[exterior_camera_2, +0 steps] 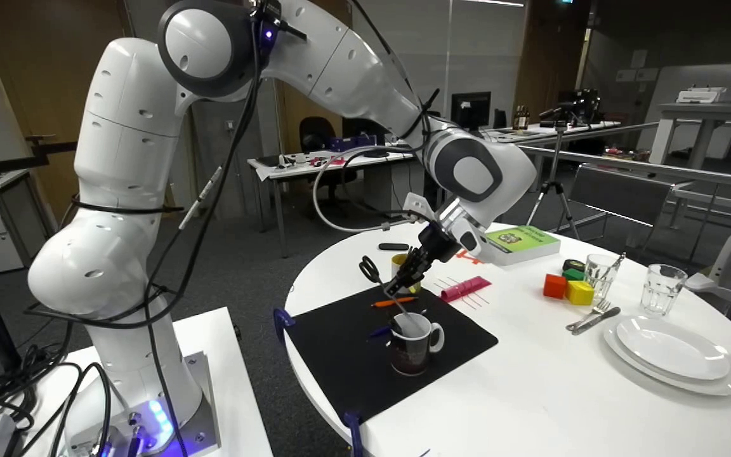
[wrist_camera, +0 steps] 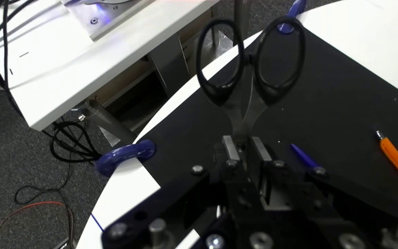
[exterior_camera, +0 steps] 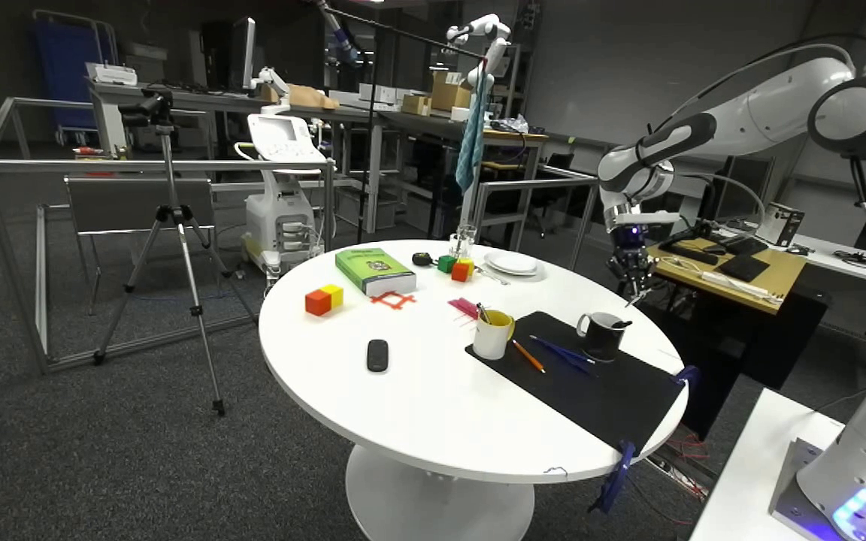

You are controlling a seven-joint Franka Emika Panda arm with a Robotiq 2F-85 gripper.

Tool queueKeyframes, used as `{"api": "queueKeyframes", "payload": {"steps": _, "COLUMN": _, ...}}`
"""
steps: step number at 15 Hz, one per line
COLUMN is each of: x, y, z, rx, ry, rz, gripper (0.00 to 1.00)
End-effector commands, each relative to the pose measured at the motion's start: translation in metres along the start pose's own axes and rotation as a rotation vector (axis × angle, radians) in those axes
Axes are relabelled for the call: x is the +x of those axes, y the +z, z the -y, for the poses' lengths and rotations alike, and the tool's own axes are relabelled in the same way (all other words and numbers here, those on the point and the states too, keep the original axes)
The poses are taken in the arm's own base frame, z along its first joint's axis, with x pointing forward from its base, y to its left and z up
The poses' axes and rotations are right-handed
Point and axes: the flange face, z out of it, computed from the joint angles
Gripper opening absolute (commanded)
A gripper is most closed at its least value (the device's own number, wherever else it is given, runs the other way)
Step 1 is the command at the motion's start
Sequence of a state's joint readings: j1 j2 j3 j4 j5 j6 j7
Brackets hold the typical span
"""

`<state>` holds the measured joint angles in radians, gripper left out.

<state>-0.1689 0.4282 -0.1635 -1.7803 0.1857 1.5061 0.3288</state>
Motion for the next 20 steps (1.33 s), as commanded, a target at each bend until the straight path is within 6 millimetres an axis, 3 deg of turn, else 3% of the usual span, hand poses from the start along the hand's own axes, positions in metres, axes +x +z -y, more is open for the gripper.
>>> {"api": "queueKeyframes", "payload": {"steps": 1, "x": 0.004, "y": -0.014, "z": 0.005, "rx": 0.004, "ry": 0.027, "rz": 0.092, "gripper": 0.03}}
{"api": "queueKeyframes", "payload": {"steps": 5, "x": 0.013, "y": -0.014, "z": 0.02, "rx": 0.025, "ry": 0.03, "rz": 0.161, "gripper": 0.03}}
{"api": "queueKeyframes", "payload": {"steps": 12, "x": 0.043, "y": 0.002, "z": 0.049, "rx": 0.061, "ry": 0.068, "rz": 0.188, "gripper": 0.03}}
{"api": "queueKeyframes", "payload": {"steps": 20, "x": 0.058, "y": 0.005, "z": 0.043, "rx": 0.007, "ry": 0.083, "rz": 0.229, "gripper": 0.03}}
